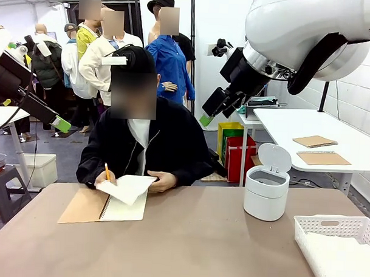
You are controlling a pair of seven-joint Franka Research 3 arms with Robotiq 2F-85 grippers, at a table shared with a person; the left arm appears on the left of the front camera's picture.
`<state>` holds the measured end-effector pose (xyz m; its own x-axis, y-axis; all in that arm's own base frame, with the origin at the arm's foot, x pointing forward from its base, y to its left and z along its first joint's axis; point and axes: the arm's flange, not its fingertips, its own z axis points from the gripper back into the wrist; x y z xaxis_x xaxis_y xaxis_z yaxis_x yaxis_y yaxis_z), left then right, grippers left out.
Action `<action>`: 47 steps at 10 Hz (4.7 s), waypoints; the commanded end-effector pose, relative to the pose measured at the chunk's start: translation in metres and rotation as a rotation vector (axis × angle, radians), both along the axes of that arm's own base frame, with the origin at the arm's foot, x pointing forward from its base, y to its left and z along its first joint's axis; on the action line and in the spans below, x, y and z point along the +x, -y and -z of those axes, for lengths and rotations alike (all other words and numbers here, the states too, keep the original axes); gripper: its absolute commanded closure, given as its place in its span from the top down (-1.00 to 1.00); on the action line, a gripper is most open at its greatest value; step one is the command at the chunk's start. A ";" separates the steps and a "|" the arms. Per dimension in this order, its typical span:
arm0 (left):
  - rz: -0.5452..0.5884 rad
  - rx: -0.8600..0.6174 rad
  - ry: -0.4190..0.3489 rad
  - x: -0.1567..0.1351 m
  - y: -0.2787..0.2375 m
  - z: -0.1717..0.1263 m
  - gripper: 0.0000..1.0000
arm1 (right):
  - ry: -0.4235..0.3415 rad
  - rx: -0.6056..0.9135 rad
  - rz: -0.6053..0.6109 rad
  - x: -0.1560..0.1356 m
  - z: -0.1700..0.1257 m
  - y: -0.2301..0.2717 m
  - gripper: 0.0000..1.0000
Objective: Sort the paper based on its condition.
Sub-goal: If a person hands you a paper, place it in the Organizing basket , and if it's crumpled, put it in the Trash can.
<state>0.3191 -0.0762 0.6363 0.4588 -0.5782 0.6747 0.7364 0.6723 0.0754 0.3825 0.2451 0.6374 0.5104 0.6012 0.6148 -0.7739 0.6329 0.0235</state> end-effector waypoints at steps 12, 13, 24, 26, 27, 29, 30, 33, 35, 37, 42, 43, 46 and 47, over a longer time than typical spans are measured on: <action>-0.006 -0.005 -0.008 0.000 0.001 -0.001 1.00 | -0.007 0.010 0.001 0.000 0.001 0.000 1.00; -0.006 -0.005 -0.008 0.000 0.001 -0.001 1.00 | -0.007 0.010 0.001 0.000 0.001 0.000 1.00; -0.006 -0.005 -0.008 0.000 0.001 -0.001 1.00 | -0.220 0.123 0.034 0.025 0.001 -0.002 1.00; -0.006 -0.005 -0.008 0.000 0.001 -0.001 1.00 | -0.377 0.197 0.129 0.060 0.014 0.001 1.00; -0.006 -0.005 -0.008 0.000 0.001 -0.001 1.00 | -0.442 0.231 0.179 0.074 0.022 0.007 1.00; -0.006 -0.005 -0.008 0.000 0.001 -0.001 1.00 | -0.645 0.344 0.301 0.103 0.049 0.024 1.00; -0.006 -0.005 -0.008 0.000 0.001 -0.001 1.00 | -0.772 0.413 0.383 0.115 0.063 0.034 1.00; -0.006 -0.005 -0.008 0.000 0.001 -0.001 1.00 | -1.023 0.475 0.570 0.135 0.118 0.053 1.00; -0.006 -0.005 -0.008 0.000 0.001 -0.001 1.00 | -0.946 0.358 0.504 0.131 0.132 0.052 1.00; -0.006 -0.005 -0.008 0.000 0.001 -0.001 1.00 | -1.015 0.438 0.564 0.138 0.130 0.063 1.00; -0.006 -0.005 -0.008 0.000 0.001 -0.001 1.00 | -1.207 0.443 0.605 0.158 0.169 0.053 1.00; -0.006 -0.005 -0.008 0.000 0.001 -0.001 1.00 | -1.229 0.432 0.627 0.160 0.178 0.051 1.00; -0.006 -0.005 -0.008 0.000 0.001 -0.001 1.00 | -1.309 0.410 0.622 0.162 0.210 0.042 1.00; -0.006 -0.005 -0.008 0.000 0.001 -0.001 1.00 | -1.331 0.407 0.615 0.160 0.219 0.039 1.00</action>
<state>0.3190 -0.0763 0.6364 0.4584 -0.5782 0.6749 0.7368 0.6719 0.0753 0.5364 0.2012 0.4172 0.9276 -0.0035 -0.3735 0.2887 0.6413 0.7109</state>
